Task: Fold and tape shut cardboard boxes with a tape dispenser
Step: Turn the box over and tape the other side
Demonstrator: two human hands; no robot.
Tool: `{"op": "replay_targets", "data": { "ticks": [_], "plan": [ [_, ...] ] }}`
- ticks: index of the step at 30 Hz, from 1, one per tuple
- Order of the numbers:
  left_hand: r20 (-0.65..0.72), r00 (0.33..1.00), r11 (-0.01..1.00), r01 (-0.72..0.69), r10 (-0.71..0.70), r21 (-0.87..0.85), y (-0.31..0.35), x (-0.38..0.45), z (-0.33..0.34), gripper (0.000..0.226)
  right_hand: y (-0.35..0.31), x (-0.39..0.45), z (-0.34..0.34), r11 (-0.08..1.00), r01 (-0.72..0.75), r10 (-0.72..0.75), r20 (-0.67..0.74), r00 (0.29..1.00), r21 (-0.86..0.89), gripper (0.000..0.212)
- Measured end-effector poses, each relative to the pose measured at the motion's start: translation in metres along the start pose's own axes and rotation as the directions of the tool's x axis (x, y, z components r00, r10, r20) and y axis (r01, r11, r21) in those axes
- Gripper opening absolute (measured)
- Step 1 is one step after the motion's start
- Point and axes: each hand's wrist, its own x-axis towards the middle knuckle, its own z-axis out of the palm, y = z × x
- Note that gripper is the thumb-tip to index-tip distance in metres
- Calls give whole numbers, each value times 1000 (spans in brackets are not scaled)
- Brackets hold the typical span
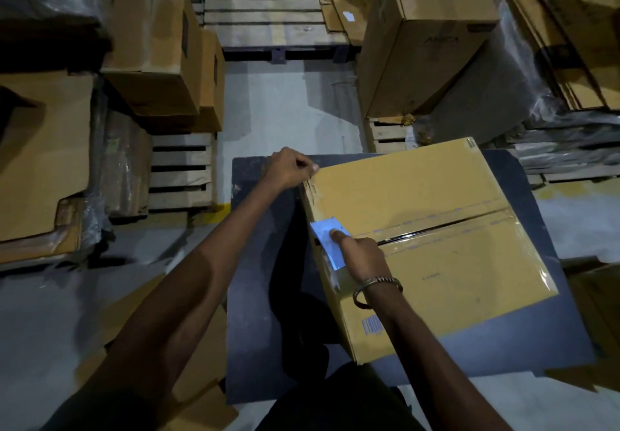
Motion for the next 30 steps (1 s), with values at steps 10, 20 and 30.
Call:
{"op": "replay_targets", "data": {
  "ticks": [10,20,30],
  "plan": [
    [-119,988,927,-44,95,372,29,-5,61,71,6,-13,8,996,5,-12,-83,996,-84,61],
    [-164,956,895,-158,245,417,34,-24,66,63,46,-41,-2,998,-36,32,-72,997,-57,58],
    [-17,966,810,-208,260,549,40,-56,85,79,74,-61,-2,993,-35,28,-65,998,-109,59]
  ]
}}
